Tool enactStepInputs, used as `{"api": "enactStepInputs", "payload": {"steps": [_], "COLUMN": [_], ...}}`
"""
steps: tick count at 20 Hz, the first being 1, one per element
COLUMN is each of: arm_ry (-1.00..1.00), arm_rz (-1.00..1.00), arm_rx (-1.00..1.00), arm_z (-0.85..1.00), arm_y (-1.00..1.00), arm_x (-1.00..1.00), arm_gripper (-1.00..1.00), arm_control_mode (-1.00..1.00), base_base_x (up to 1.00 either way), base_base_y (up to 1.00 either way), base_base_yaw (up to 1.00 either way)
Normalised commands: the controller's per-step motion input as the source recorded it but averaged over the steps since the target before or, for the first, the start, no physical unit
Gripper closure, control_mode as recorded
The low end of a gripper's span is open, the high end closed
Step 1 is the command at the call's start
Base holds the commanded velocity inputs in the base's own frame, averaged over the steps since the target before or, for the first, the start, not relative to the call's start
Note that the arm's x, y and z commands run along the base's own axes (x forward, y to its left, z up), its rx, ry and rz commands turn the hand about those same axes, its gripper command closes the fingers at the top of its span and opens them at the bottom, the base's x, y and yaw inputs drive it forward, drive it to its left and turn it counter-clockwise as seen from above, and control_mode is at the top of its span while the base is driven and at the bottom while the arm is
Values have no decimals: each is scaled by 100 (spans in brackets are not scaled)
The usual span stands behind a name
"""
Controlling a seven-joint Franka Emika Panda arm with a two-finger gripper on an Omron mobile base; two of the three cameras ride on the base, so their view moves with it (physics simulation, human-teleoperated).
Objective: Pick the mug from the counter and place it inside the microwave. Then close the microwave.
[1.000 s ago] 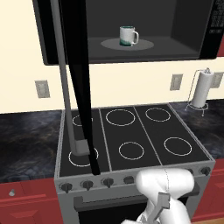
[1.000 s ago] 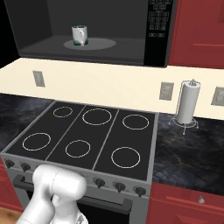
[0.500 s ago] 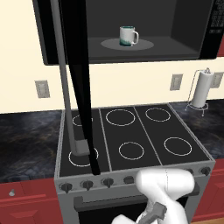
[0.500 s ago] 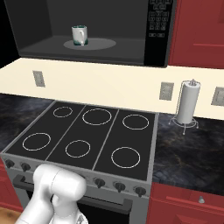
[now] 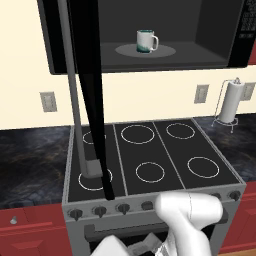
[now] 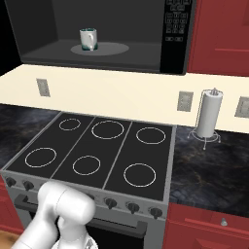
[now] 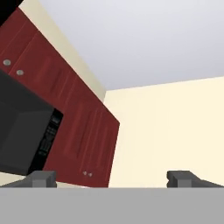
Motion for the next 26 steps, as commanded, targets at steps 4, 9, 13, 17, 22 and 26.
{"api": "enactStepInputs", "payload": {"steps": [4, 9, 13, 17, 22, 26], "arm_ry": [-2, -1, 0, 0, 2, 0], "arm_rz": [-14, 0, -1, -4, -8, -13], "arm_rx": [0, -1, -4, -7, -4, -2], "arm_z": [0, -22, -17, -1, -1, -7], "arm_y": [30, 0, 21, 50, 48, 36], "arm_x": [0, 0, 8, 21, 30, 40], "arm_gripper": [-100, -100, -100, -100, -100, -100], "arm_control_mode": [-100, -100, -100, -100, -100, -100], "base_base_x": [0, 0, 0, 0, 0, 0], "base_base_y": [0, 0, 0, 0, 0, 0], "base_base_yaw": [0, 0, 0, 0, 0, 0]}}
